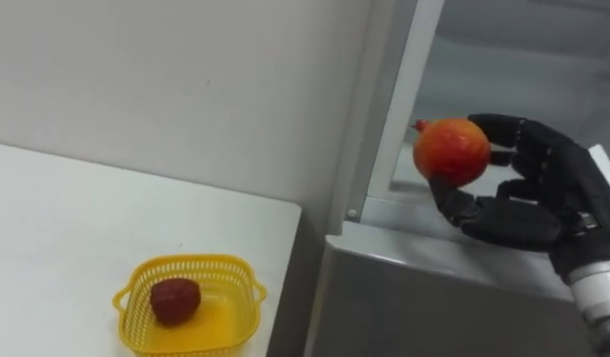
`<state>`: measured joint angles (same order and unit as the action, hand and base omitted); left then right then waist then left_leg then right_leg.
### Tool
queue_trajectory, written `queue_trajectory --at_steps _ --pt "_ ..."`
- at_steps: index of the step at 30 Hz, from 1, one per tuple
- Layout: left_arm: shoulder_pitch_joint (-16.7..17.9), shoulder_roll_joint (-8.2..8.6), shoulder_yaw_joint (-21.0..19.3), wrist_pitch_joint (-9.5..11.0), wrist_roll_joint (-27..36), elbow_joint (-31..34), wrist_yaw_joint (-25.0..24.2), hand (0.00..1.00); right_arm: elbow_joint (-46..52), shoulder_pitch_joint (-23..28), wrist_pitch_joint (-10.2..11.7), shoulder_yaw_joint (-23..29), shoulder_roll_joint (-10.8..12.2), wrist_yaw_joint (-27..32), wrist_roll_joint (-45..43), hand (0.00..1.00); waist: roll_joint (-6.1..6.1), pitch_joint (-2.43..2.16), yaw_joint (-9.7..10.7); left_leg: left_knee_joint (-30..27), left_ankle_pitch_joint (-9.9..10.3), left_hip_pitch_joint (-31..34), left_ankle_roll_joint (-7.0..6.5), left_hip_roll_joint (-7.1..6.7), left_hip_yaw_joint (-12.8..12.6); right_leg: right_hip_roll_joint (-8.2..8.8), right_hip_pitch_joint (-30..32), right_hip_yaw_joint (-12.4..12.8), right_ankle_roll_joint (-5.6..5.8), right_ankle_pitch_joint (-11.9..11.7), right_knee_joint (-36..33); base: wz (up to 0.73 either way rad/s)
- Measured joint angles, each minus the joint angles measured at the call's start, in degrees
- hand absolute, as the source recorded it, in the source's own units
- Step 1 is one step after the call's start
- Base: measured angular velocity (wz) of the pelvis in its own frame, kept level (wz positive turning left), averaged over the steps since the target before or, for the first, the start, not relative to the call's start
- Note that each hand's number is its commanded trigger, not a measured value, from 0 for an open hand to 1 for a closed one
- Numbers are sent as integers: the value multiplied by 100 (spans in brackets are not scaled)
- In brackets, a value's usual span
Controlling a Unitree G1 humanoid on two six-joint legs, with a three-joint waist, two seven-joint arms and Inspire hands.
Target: Retrieve from the upper fridge
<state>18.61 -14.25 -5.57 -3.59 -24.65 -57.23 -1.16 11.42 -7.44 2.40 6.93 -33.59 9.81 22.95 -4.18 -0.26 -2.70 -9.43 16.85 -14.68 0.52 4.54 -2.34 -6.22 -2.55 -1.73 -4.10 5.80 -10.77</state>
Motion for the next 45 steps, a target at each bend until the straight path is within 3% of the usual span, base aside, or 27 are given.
queue_trajectory --at_steps 2,7,11,19,24,28,32,36,45 --pt "31 41 1 9 0 -2 65 0 248 137 95 60 31 57 -143 100 53 -11 35 -4 0 -3 0 -1 -53 4 11 10 2 -1 -10 -10" --pt "71 40 2 135 22 -28 227 0 577 335 191 114 59 231 -477 100 94 14 135 3 0 -4 0 -3 -130 -16 76 89 2 5 -79 -10" --pt "123 88 10 176 23 -46 300 0 1095 441 220 140 419 328 -575 100 79 20 202 2 0 1 0 -13 -264 -31 163 177 1 11 -171 -14" --pt "8 173 153 401 35 -490 312 0 1920 814 625 -133 757 241 -1010 100 71 22 128 0 1 -88 -1 -36 -370 -87 183 298 8 18 -310 -9" --pt "-151 231 151 436 28 -775 272 0 2239 806 659 -184 1066 -84 -1444 100 59 15 75 70 40 6 -5 -36 -367 -93 346 272 -3 15 -427 0" --pt "-151 225 226 417 34 -851 280 0 2259 804 726 -556 1133 -314 -1744 100 72 13 77 68 39 15 6 -20 -368 -105 367 258 -25 1 -436 0" --pt "-214 241 366 415 36 -847 289 0 2258 798 715 -1158 1255 -593 -2215 100 69 9 -109 71 38 38 9 -27 -372 -103 434 311 -38 17 -503 -5" --pt "-327 247 437 437 35 -846 274 0 2259 707 709 -1436 1362 -786 -2325 100 24 -18 -300 58 38 109 9 -32 -338 -106 476 297 -35 19 -494 4" --pt "-280 196 642 361 10 -794 146 0 2253 592 670 -1962 1370 -987 -2659 100 -60 -13 -437 61 38 189 8 -30 -202 -72 499 137 -32 46 -468 7"
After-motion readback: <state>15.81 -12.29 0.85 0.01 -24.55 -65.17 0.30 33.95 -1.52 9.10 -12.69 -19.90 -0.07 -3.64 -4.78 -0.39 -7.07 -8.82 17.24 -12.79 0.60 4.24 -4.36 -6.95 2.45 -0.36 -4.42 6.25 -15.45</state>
